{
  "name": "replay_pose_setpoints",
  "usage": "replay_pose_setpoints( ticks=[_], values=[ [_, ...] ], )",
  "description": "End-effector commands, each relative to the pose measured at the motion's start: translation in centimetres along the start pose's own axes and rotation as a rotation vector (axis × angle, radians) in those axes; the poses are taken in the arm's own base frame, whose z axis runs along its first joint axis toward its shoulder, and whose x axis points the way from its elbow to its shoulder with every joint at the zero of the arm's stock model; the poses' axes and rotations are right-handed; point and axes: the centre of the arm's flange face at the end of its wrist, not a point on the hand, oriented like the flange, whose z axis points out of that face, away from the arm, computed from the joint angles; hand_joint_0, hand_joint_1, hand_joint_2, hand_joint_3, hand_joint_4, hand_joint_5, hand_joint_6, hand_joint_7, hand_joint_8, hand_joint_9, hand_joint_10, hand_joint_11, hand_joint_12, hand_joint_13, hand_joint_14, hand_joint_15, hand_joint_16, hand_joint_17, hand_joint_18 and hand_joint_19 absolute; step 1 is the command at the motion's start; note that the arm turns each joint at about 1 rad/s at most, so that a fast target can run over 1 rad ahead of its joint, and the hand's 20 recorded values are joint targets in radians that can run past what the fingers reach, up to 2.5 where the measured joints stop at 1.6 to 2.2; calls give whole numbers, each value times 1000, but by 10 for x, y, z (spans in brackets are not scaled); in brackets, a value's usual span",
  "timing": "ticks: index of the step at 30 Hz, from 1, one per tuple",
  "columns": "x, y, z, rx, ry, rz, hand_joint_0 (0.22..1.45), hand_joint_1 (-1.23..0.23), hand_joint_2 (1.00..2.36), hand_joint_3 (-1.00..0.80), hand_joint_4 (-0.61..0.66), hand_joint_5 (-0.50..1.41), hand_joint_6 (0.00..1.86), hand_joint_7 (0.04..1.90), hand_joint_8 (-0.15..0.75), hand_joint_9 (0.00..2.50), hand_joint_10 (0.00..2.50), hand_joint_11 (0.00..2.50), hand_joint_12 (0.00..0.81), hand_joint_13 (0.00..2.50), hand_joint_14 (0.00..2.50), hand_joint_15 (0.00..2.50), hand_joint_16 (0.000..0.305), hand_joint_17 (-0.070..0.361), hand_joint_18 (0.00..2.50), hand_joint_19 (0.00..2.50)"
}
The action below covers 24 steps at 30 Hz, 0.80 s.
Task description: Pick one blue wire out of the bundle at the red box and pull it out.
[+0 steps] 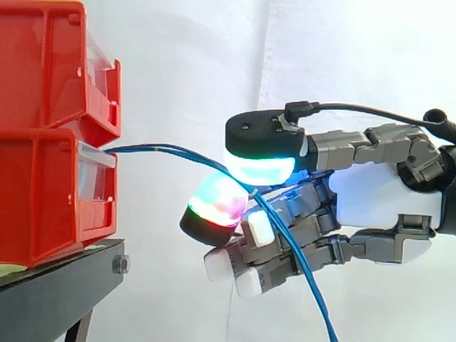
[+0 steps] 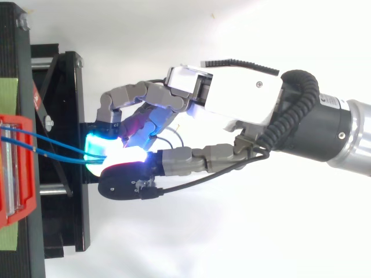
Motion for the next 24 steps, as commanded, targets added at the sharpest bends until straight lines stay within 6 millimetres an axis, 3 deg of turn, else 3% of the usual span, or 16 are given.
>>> replay_pose_setpoints(
  ticks=[1, 5, 17, 24],
  values=[
    [0, 0, 0, 0, 0, 0, 622, -695, 1015, -78, 389, -75, 595, 1167, 306, 1074, 26, 676, 414, 727, 18, 439, 66, 148, 524, 547],
    [0, 0, 0, 0, 0, 0, 628, -797, 1015, -35, 406, -101, 663, 1037, 311, 1058, 27, 719, 421, 722, 18, 442, 67, 150, 528, 526],
    [0, 0, 0, -1, 0, -1, 621, -833, 1017, -212, 339, -122, 728, 967, 287, 1017, 29, 752, 382, 674, 20, 449, 60, 136, 461, 533],
    [0, 0, 0, -3, -1, -1, 634, -870, 1019, -216, 320, -124, 741, 920, 274, 975, 28, 722, 379, 657, 19, 438, 60, 136, 442, 517]
  ],
)
